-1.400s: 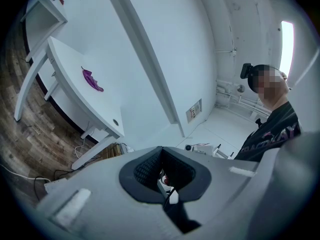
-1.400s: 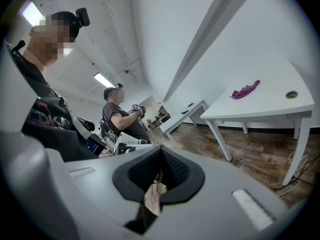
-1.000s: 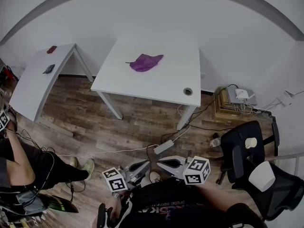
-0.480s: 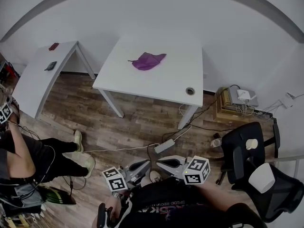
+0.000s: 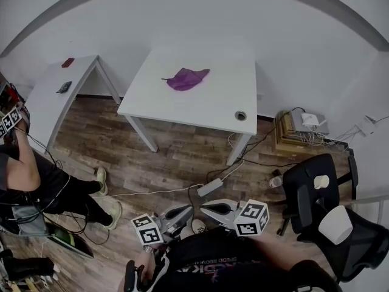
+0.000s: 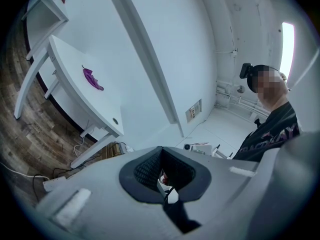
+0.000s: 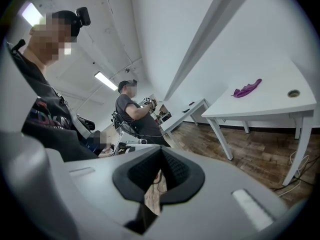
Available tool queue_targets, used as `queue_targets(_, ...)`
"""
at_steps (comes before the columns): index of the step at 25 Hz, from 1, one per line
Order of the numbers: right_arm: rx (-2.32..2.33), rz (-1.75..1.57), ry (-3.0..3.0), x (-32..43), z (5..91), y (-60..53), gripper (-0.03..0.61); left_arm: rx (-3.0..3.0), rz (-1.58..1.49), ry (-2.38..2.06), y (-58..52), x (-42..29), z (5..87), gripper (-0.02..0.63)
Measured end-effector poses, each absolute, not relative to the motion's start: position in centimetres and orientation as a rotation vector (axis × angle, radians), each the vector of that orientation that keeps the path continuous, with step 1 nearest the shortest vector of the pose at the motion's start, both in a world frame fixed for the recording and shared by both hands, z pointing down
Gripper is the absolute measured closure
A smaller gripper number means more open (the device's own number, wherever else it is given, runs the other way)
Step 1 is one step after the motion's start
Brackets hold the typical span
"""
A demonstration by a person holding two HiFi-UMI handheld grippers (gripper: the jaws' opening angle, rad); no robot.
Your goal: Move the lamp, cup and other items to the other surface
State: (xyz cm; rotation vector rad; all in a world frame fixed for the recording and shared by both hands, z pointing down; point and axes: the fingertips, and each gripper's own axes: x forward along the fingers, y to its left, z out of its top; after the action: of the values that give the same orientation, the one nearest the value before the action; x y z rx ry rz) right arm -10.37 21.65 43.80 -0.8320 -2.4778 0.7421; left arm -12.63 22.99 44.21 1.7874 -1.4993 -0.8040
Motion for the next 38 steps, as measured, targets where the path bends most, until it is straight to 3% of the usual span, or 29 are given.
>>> queue_targets(24,-0.684,0.755,-2.517,-9.0,42.7,19.7,0.575,1.784,-0.821,-1.562,23.0,-12.9,44.0,0.618)
queue_targets(33,-0.695,0.739,-2.537,-15.6,41.2,17.3,0.574,1.625,-0.914,-1.756,26.7,-16.3,44.3,0.618)
queue_targets(38,-0.715,0.68,-2.538,-22.4,40.2,14.1,0.533,1.519,-0.967,-1.866,27.0,-20.1,43.4,0.618)
